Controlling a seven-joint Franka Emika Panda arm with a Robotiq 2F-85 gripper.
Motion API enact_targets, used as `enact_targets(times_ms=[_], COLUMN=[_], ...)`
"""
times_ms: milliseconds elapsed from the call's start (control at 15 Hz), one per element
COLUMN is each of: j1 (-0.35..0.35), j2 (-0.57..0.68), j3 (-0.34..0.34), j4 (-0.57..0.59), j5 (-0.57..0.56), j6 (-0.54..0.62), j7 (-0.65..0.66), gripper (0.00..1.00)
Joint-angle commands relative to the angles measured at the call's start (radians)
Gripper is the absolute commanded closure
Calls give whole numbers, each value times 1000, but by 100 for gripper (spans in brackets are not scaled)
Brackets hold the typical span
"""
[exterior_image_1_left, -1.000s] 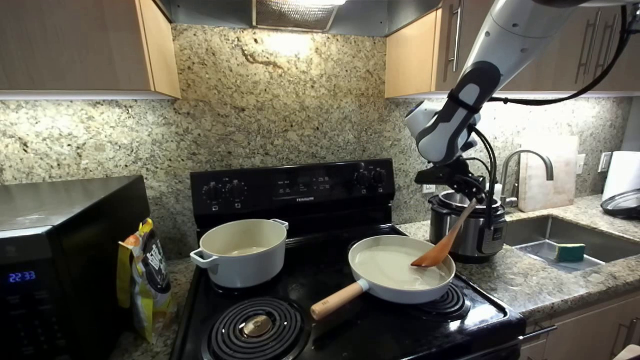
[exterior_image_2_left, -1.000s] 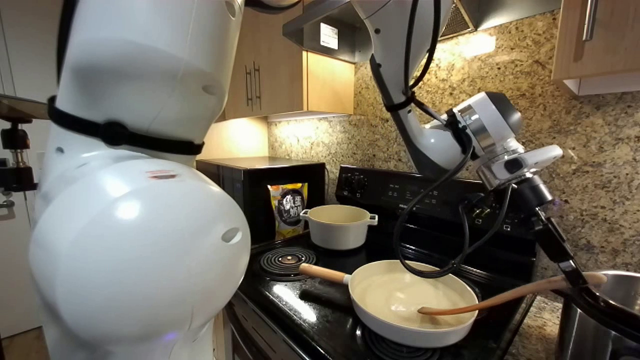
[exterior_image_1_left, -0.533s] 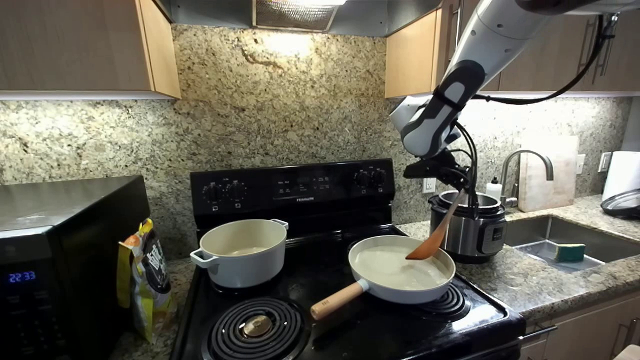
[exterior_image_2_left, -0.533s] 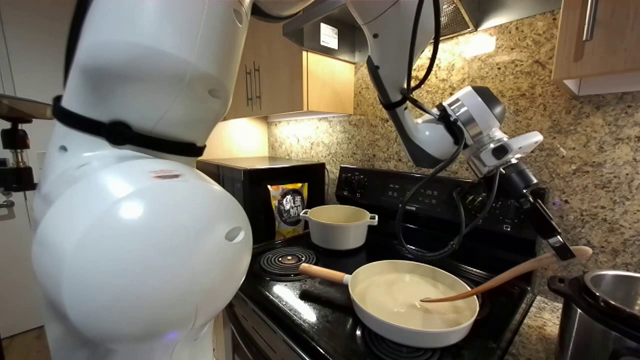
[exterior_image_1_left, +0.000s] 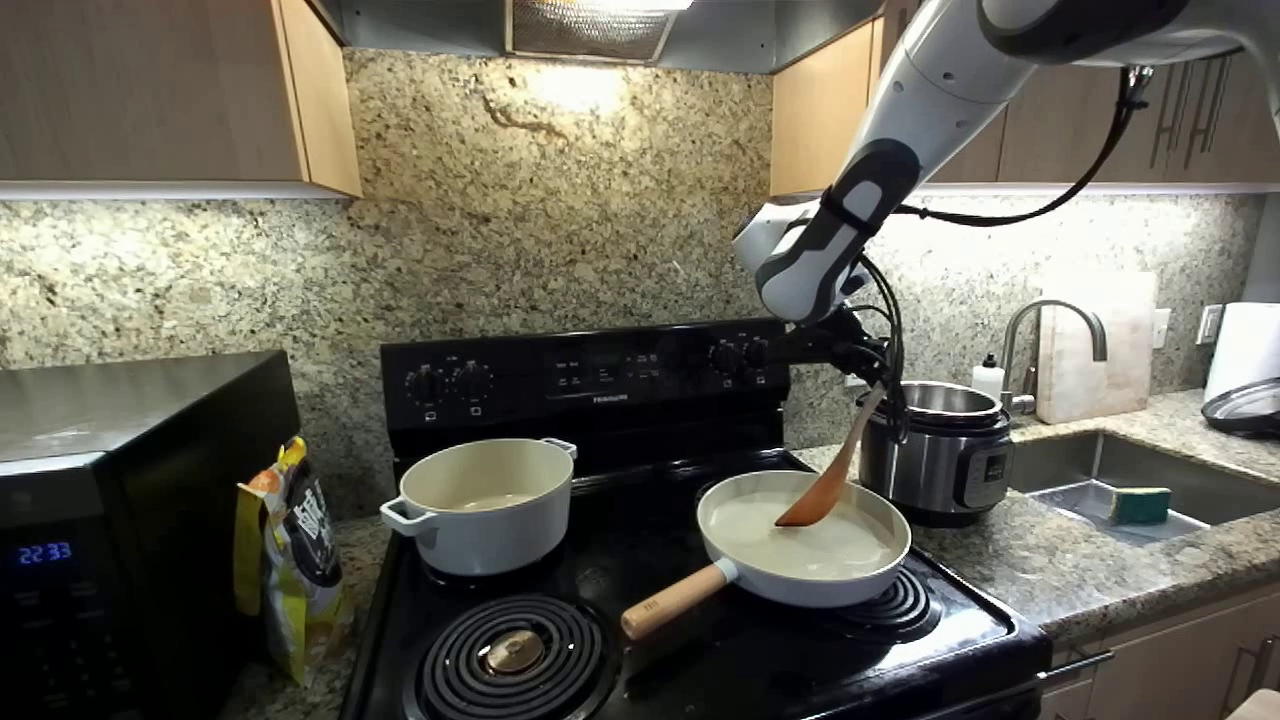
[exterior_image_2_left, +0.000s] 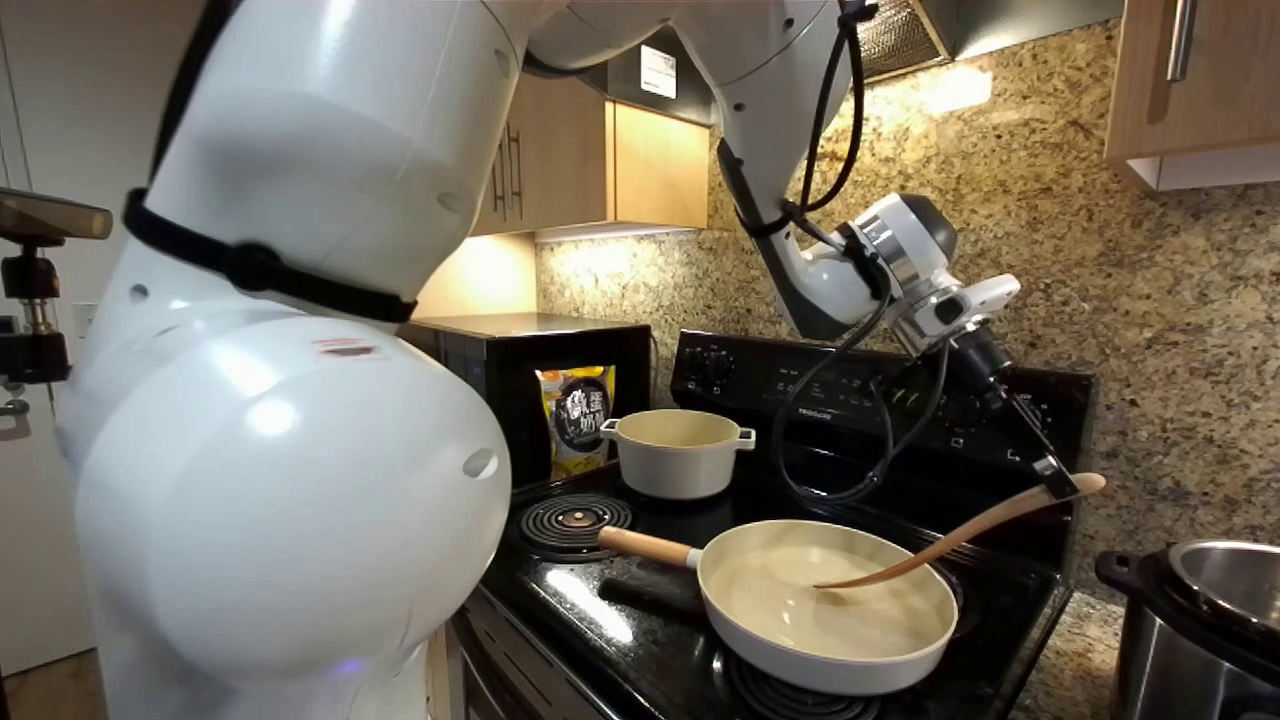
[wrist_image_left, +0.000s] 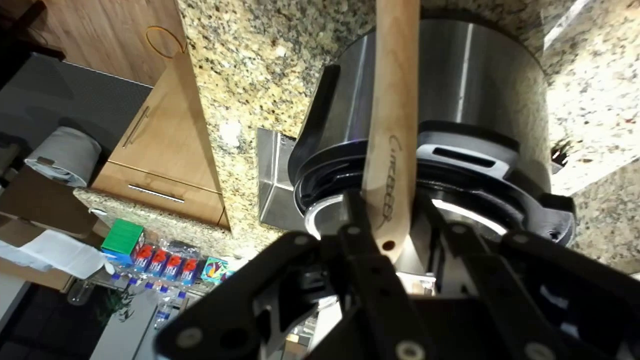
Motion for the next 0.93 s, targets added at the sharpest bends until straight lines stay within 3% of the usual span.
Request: enact_targets(times_ms=[0, 867], j1=[14, 55], j2=[24, 26], j3=[26, 82], j4=[13, -117], j5=[9, 39], j6=[-6, 113], j7=[-5, 38], gripper=[88, 88])
